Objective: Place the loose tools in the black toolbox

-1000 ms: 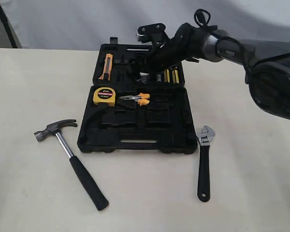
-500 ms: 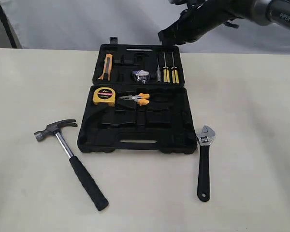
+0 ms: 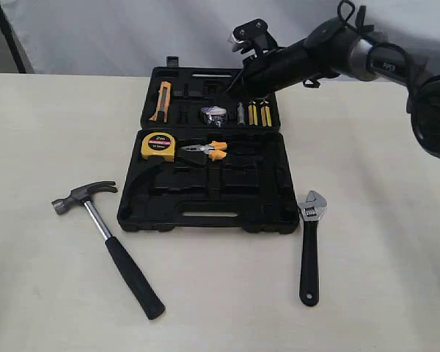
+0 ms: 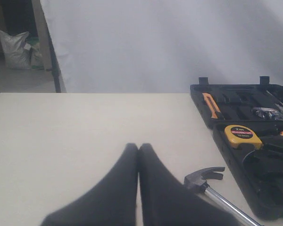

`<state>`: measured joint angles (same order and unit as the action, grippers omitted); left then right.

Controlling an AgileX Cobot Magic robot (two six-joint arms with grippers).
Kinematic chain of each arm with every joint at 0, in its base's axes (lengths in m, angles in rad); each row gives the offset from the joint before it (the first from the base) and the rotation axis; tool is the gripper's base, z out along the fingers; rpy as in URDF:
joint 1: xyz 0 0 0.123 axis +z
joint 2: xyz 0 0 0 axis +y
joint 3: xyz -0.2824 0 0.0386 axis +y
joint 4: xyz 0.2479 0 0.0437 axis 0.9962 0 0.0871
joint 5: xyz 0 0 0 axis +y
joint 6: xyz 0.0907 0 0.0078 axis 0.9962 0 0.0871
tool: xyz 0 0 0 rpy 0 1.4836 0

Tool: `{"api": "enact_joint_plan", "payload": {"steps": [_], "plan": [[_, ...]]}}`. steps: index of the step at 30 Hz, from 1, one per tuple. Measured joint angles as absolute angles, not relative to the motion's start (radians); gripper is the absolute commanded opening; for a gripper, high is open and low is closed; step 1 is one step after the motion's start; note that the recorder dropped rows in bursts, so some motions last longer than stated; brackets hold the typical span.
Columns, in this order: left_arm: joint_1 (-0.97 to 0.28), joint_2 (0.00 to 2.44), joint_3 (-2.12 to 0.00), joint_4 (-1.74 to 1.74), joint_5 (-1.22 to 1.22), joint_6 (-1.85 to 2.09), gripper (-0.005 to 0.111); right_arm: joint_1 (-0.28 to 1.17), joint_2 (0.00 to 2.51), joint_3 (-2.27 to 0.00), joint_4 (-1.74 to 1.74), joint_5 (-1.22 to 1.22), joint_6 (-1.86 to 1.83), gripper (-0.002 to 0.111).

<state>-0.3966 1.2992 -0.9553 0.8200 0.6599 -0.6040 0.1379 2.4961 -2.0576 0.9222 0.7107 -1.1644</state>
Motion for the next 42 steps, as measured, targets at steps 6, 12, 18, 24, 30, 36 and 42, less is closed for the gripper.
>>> {"api": "enact_joint_plan", "payload": {"steps": [6,12,18,24,30,36,42], "plan": [[-0.397,1.299,-0.955,0.82,0.66,-0.604,0.001,0.14,2.564,-2.116,0.926,0.751,-1.203,-0.001],[-0.397,1.299,-0.955,0.82,0.66,-0.604,0.001,0.144,2.62,-2.206,0.934,0.793,-1.183,-0.001],[-0.397,1.299,-0.955,0.82,0.66,-0.604,0.001,0.144,2.635,-2.219,0.934,0.838,-1.181,-0.001],[-0.397,1.299,-0.955,0.82,0.66,-0.604,0.001,0.144,2.649,-2.224,0.932,0.842,-1.178,-0.001],[-0.397,1.299,-0.955,0.82,0.66,-0.604,0.001,0.144,2.658,-2.233,0.937,0.842,-1.174,-0.001],[-0.397,1.299,-0.955,0.82,0.66,-0.604,0.001,0.142,2.646,-2.251,0.905,0.86,-1.146,-0.001],[-0.397,1.299,-0.955,0.82,0.66,-0.604,0.001,0.138,2.643,-2.254,0.885,0.866,-1.117,-0.001]]}}
